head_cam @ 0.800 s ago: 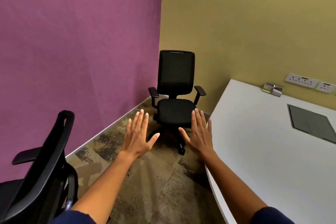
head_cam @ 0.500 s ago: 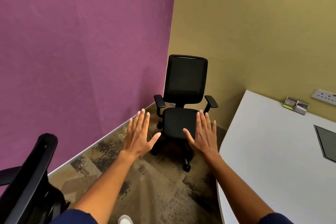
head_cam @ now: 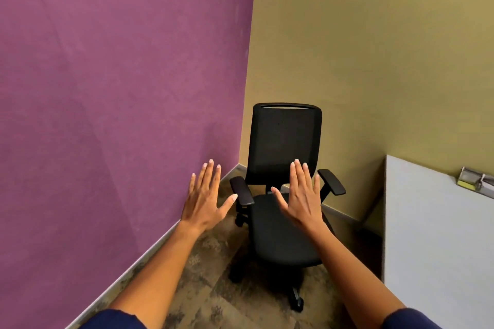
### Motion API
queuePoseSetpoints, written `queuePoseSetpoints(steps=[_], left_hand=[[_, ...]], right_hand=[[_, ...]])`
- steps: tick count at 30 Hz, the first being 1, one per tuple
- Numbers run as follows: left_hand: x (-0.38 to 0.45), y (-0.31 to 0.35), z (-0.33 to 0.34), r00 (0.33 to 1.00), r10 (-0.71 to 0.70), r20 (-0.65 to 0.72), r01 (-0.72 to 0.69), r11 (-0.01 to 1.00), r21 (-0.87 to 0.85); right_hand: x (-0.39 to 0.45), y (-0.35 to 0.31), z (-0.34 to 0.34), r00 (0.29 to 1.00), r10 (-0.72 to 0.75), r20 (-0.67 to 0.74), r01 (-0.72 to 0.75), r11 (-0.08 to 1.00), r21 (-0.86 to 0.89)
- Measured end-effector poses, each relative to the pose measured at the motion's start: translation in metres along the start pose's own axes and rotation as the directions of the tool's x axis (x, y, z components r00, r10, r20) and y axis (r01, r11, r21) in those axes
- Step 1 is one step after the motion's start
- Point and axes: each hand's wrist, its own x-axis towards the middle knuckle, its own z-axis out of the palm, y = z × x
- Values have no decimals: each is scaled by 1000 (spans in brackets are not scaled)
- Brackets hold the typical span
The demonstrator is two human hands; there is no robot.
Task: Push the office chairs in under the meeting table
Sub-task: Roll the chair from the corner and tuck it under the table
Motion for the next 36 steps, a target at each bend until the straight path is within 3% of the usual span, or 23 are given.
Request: queuePoseSetpoints(steps=[8, 20, 25, 30, 36], left_hand=[[140, -75, 38, 997, 68, 30, -67, 998, -15], [444, -167, 119, 979, 176, 104, -182, 982, 43], [483, -175, 134, 963, 235, 133, -236, 972, -4], [596, -179, 160, 947, 277, 164, -261, 959, -113], [720, -169, 214, 873, 411, 262, -374, 910, -181]], right_hand=[[150, -11, 67, 999, 51, -16, -51, 999, 6], [428, 14, 205, 986, 168, -8, -167, 985, 38], [442, 8, 234, 988, 157, 13, -157, 986, 56], [512, 22, 259, 984, 168, 52, -170, 984, 43], [580, 35, 291, 978, 198, 61, -199, 980, 27]])
